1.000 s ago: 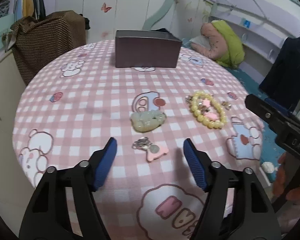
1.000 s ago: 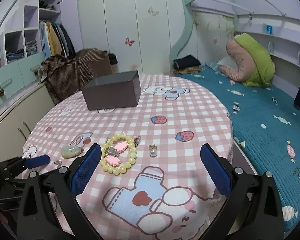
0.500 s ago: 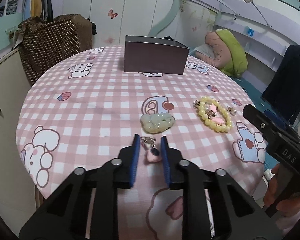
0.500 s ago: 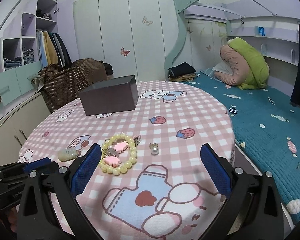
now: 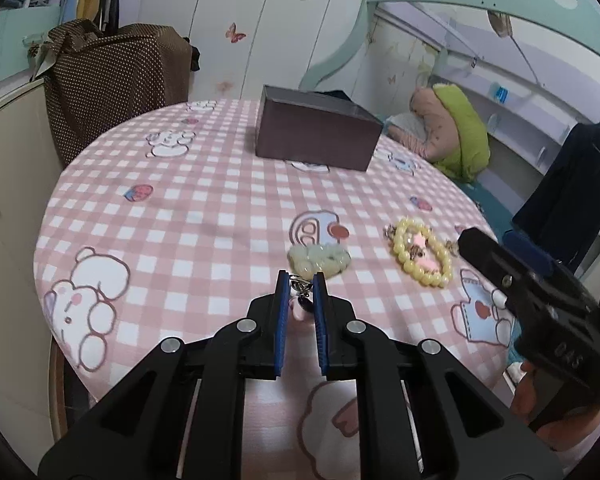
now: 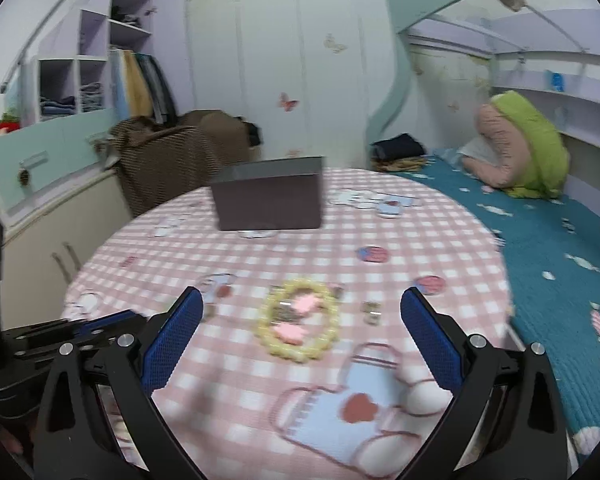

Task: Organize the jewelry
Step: 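Lower the right tool onto the green jade pendant and close it, then carry the jade pendant with the right tool toward the grey box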

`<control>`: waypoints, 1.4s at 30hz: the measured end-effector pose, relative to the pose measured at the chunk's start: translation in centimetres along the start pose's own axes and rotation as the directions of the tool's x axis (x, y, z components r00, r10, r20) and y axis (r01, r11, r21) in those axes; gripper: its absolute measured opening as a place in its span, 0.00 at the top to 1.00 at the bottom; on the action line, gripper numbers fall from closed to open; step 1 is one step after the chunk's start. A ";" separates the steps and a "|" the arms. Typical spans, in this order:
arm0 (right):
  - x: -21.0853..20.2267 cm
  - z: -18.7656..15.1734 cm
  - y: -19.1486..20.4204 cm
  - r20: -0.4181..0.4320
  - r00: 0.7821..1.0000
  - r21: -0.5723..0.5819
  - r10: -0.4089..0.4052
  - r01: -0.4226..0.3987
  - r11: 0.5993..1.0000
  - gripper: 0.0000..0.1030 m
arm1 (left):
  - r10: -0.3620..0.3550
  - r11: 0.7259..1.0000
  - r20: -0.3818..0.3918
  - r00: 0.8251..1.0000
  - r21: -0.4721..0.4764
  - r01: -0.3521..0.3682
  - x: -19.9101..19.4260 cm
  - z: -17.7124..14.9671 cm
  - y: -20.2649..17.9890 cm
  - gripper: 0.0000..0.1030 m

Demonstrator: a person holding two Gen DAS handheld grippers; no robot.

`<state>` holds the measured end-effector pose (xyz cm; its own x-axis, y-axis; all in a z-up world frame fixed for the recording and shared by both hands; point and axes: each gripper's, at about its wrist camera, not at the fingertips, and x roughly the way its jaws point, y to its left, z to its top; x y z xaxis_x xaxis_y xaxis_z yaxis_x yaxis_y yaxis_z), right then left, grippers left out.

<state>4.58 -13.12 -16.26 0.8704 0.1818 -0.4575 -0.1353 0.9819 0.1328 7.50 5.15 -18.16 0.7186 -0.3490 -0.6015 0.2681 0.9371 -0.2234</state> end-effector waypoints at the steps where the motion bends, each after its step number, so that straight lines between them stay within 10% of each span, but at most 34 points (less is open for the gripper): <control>1: 0.2 0.1 0.4 -0.012 1.000 -0.001 0.009 -0.009 1.000 0.07 | 0.003 1.000 0.008 1.000 -0.002 -0.003 -0.2 0.1 0.2 0.88; 10: 2.8 0.9 4.9 -0.123 0.992 -0.061 0.038 -0.046 0.997 0.09 | 0.025 0.998 0.065 0.998 -0.057 -0.021 -1.9 1.1 3.6 0.88; 26: 7.9 -0.2 8.6 -0.301 0.953 -0.110 -0.025 -0.008 0.994 0.59 | -0.014 0.996 0.065 0.998 -0.085 0.020 -1.9 1.3 6.8 0.88; 42: 7.6 -0.2 8.6 -0.290 0.956 -0.111 -0.042 0.010 0.994 0.60 | -0.039 0.996 0.079 0.996 -0.080 0.045 -2.2 1.1 6.7 0.88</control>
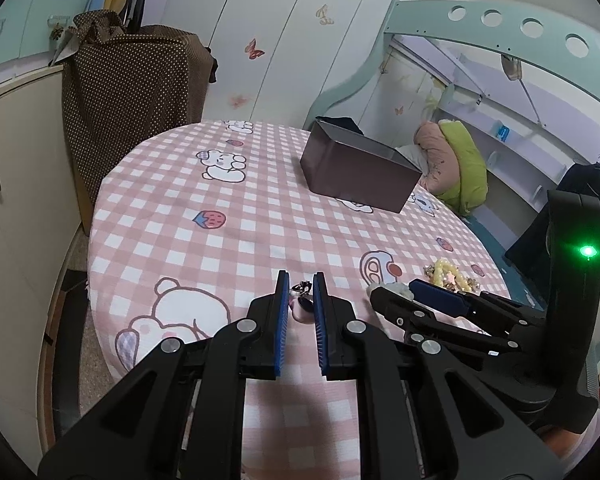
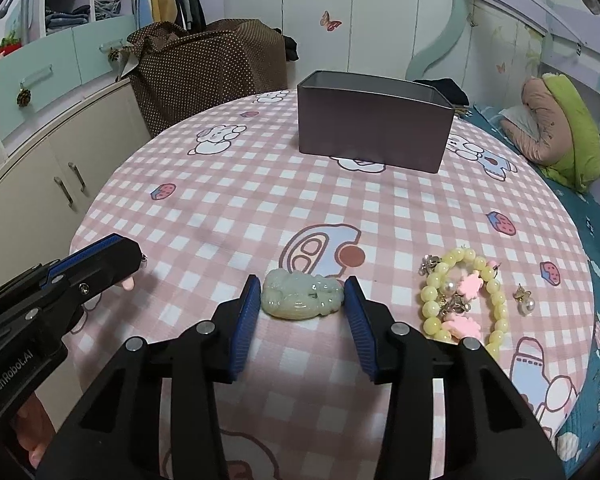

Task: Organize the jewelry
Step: 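Carry the jade pendant with the right tool toward the grey box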

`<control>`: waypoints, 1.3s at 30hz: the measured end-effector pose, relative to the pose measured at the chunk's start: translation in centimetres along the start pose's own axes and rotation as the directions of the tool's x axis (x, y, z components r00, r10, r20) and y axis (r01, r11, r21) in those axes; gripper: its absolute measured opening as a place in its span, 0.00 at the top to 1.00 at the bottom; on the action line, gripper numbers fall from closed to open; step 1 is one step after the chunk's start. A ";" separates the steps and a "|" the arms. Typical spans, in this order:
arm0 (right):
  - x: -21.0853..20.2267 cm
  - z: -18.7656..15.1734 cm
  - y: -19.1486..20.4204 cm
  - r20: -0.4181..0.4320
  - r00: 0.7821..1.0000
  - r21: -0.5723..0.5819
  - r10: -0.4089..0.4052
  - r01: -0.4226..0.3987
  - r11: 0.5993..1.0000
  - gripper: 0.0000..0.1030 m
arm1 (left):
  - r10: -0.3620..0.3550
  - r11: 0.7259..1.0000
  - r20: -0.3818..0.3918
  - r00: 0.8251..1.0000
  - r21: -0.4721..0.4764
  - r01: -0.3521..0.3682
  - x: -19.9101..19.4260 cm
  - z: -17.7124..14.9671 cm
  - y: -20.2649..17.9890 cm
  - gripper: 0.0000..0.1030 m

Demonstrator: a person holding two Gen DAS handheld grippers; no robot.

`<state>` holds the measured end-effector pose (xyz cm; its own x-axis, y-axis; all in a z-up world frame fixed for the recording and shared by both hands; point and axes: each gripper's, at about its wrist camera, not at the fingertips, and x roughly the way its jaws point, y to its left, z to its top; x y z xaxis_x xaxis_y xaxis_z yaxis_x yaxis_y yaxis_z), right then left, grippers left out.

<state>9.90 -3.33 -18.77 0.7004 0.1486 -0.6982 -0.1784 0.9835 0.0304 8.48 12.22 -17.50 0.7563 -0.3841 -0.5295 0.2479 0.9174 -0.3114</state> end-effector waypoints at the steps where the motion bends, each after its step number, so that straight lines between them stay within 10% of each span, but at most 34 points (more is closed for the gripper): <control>1: -0.1 0.0 0.0 0.003 1.000 0.001 0.001 -0.001 1.000 0.60 | -0.001 1.000 0.000 1.000 0.001 0.001 0.0 0.0 -0.1 0.88; 39: -2.2 6.7 -6.8 0.230 0.973 0.108 -0.020 -0.005 0.994 0.60 | -0.011 0.987 0.037 0.999 0.162 0.005 4.1 7.2 -7.6 0.88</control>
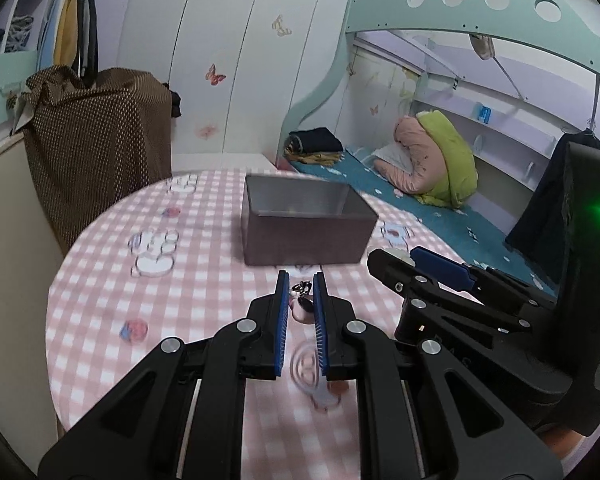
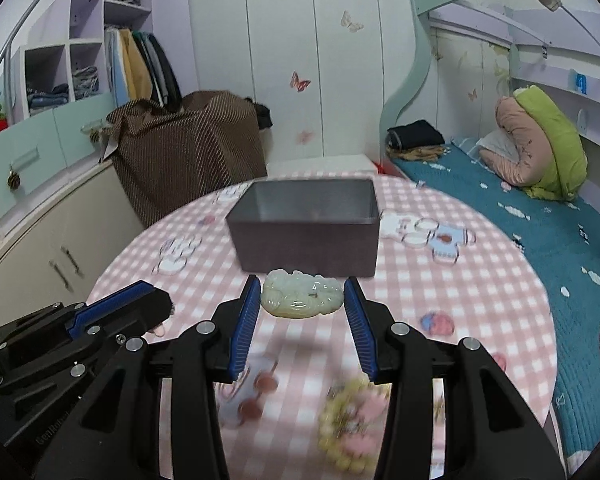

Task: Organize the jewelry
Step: 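Carry the jade pendant with the right tool toward the grey box, then lower the jade pendant into the grey box and open the right tool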

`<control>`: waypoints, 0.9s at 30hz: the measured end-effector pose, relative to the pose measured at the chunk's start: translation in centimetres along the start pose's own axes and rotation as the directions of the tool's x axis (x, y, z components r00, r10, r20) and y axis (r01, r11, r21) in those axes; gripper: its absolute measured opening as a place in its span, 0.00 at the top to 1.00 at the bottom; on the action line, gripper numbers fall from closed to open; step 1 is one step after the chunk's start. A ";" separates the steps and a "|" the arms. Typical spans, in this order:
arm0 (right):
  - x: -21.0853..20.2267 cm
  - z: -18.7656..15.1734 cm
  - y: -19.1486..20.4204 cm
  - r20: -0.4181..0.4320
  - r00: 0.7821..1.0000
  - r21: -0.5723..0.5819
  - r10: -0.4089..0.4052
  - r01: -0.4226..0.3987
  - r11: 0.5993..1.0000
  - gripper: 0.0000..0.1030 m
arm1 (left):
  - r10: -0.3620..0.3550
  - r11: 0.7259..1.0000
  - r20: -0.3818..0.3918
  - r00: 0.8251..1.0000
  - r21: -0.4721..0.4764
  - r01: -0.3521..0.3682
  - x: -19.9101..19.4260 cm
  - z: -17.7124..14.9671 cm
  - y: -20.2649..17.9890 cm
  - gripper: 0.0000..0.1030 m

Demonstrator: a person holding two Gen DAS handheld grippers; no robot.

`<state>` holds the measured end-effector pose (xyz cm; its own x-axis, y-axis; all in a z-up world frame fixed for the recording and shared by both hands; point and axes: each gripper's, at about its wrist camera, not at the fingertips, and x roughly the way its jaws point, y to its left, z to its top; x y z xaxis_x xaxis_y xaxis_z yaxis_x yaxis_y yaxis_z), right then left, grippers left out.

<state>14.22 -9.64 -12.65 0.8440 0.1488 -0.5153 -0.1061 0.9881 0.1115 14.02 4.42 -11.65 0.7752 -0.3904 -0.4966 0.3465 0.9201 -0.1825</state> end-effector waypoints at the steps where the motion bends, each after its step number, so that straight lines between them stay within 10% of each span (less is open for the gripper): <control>1: 0.2 0.3 -0.2 0.005 1.000 0.003 0.000 0.000 1.000 0.60 | 0.003 1.000 0.006 1.000 0.001 -0.003 0.2 0.4 0.0 0.88; 27: 9.3 4.4 -3.8 -0.043 0.997 0.058 0.062 -0.059 0.997 0.60 | 0.036 0.999 -0.065 0.997 -0.029 -0.038 12.0 7.1 1.9 0.88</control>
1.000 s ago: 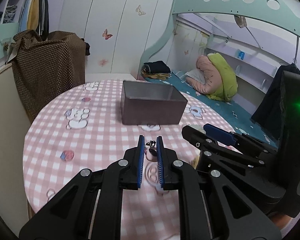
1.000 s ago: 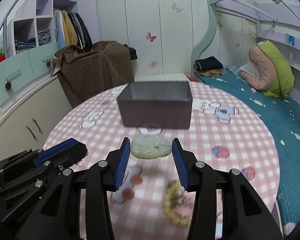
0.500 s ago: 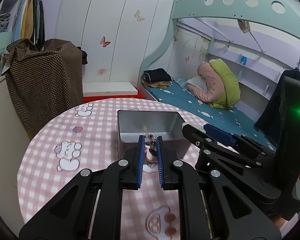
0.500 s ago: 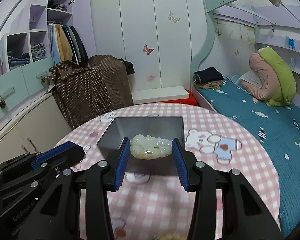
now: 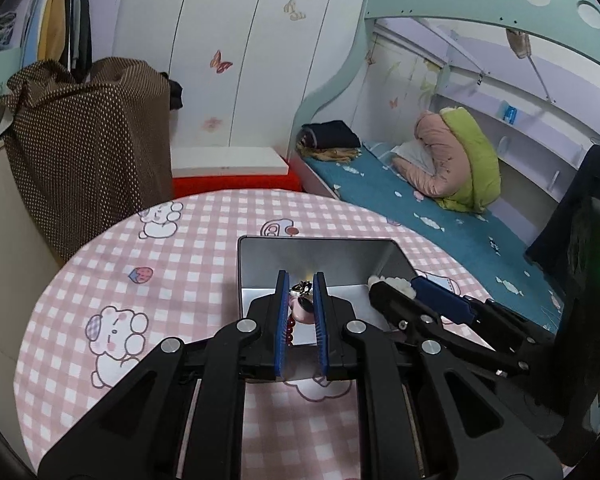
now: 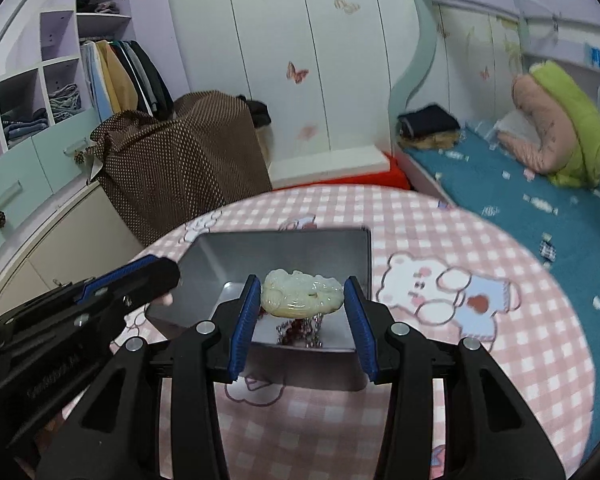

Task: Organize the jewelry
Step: 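Lower the jade pendant into the grey box and open the right tool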

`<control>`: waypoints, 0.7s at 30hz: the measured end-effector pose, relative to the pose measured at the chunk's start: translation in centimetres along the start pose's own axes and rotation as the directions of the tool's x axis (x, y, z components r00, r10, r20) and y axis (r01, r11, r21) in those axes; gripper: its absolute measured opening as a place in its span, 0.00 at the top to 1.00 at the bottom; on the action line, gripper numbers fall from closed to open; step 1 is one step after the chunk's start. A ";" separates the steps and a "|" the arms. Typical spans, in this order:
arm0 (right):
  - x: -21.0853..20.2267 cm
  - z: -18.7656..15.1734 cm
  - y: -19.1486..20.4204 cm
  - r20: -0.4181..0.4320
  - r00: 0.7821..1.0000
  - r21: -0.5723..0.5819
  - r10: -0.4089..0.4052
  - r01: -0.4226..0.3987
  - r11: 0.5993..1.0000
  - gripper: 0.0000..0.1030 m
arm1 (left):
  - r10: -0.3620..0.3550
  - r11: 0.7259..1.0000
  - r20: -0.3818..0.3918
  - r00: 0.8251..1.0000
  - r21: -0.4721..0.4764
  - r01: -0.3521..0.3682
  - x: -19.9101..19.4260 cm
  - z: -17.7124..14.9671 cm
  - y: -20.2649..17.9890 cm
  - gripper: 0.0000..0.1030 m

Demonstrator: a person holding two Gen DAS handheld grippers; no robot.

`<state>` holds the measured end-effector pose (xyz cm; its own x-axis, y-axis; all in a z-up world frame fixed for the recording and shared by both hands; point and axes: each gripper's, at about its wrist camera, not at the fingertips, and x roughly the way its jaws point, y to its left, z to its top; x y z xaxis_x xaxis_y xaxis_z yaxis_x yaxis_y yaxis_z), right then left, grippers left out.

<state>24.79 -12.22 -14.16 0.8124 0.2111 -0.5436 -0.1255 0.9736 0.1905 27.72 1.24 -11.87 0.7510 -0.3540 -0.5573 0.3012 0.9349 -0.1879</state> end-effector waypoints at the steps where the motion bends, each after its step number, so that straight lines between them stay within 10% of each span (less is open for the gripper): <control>1: -0.1 0.1 0.0 -0.003 1.000 -0.001 0.006 -0.006 1.000 0.60 | 0.000 1.000 -0.004 1.000 0.000 0.000 0.3 0.0 0.0 0.88; 21: -0.3 0.3 -1.2 0.026 0.998 0.041 0.062 -0.063 0.997 0.58 | 0.036 0.999 -0.033 0.999 -0.006 -0.036 2.1 -0.1 0.0 0.88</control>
<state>24.84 -13.46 -13.94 0.8176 0.2688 -0.5093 -0.1533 0.9541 0.2574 29.22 0.45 -13.14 0.7413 -0.3194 -0.5903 0.2706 0.9471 -0.1727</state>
